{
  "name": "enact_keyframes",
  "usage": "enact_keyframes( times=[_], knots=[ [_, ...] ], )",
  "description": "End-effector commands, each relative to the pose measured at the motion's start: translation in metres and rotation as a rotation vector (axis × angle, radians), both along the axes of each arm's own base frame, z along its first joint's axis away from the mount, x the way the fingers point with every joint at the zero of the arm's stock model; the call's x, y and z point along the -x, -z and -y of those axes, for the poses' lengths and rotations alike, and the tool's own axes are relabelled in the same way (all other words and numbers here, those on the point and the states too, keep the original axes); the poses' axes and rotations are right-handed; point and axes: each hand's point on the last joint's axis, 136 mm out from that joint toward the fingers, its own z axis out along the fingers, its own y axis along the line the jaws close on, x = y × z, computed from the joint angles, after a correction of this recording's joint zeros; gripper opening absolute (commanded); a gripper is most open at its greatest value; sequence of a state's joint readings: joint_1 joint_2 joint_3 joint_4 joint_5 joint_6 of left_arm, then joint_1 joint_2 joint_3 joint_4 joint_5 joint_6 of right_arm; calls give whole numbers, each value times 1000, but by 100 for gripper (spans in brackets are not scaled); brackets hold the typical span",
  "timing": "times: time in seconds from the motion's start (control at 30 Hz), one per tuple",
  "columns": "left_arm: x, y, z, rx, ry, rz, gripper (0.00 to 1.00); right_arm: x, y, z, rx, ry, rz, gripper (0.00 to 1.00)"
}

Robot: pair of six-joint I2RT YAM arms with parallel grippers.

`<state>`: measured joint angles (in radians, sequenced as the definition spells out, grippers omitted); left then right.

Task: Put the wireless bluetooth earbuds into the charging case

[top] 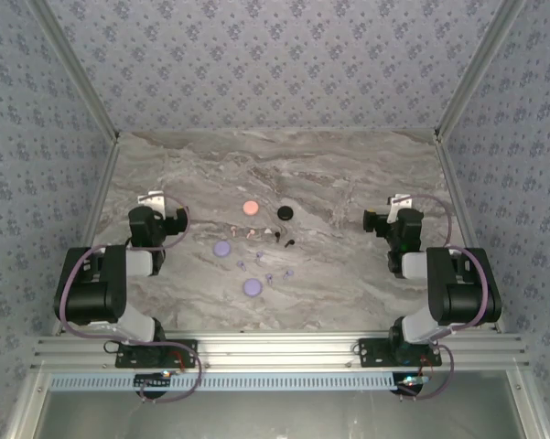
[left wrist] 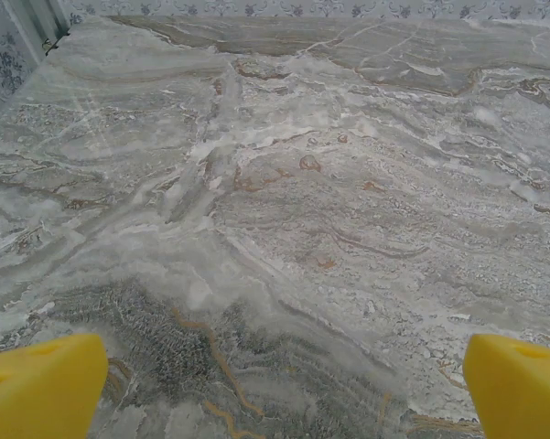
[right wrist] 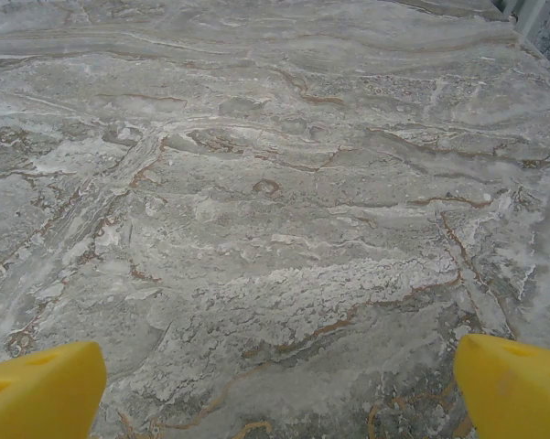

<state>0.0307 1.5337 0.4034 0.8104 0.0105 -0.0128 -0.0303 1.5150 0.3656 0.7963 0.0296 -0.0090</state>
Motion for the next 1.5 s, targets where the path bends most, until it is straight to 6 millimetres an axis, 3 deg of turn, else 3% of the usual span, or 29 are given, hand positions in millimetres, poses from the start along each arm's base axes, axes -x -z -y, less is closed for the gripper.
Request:
enact_keyframes(
  times=[0.0, 0.73, 0.9, 1.07, 1.27, 1.47],
  knots=[
    [-3, -4, 0, 5, -8, 12, 99, -9, -10, 2, 15, 3, 27, 100],
    [-2, -5, -3, 11, -19, 20, 99, -8, -9, 2, 3, -3, 25, 100],
    [12, -33, -12, 2, -85, 64, 99, -6, -36, 9, -22, 18, 33, 100],
    [31, -73, -16, 153, -177, 6, 99, 1, -74, -7, -46, -58, 45, 100],
    [37, -97, 30, 518, -67, -73, 99, 4, -93, -51, -81, -214, -7, 100],
    [43, -107, 83, 639, 51, -123, 99, 7, -92, -107, -9, -428, -136, 100]
  ],
)
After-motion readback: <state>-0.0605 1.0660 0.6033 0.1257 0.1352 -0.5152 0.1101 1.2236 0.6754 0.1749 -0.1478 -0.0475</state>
